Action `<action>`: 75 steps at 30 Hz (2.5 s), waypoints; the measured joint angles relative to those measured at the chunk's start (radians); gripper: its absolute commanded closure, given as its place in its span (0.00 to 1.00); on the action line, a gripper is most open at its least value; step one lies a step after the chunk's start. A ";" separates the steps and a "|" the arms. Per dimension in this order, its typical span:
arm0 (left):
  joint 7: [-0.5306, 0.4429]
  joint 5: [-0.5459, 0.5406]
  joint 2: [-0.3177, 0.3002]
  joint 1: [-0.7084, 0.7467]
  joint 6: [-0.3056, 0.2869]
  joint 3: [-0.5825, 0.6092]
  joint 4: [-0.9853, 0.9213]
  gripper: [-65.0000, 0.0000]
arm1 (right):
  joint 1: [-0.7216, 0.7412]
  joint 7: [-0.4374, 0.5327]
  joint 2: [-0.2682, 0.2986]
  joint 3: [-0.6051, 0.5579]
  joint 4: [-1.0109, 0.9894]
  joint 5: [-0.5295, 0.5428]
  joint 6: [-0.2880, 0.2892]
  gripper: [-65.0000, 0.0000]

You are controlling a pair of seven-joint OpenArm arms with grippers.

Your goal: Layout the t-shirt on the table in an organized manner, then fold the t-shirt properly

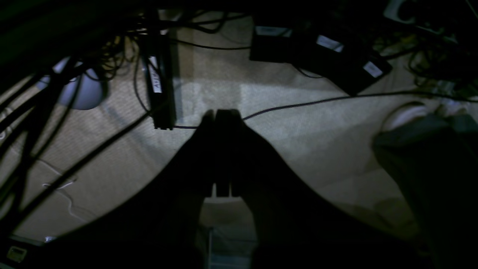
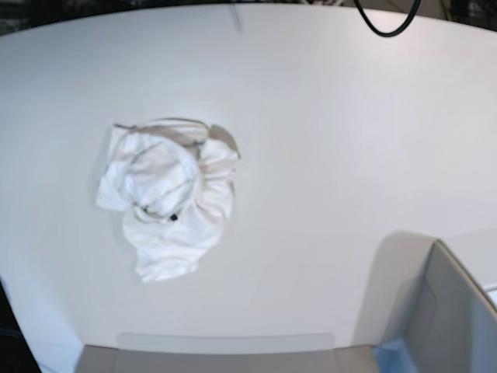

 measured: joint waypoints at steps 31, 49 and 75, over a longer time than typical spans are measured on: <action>-0.004 0.000 -0.068 0.073 0.000 0.000 0.061 1.00 | -0.117 -0.001 0.045 -0.003 0.095 0.000 0.009 1.00; -0.044 0.000 -0.069 0.131 0.000 -0.001 0.119 1.00 | -0.119 0.000 0.057 -0.003 0.097 0.000 0.004 1.00; -0.053 0.000 -0.108 0.646 -0.006 -0.001 0.748 1.00 | -0.702 -0.003 0.159 -0.019 0.808 0.002 -0.004 1.00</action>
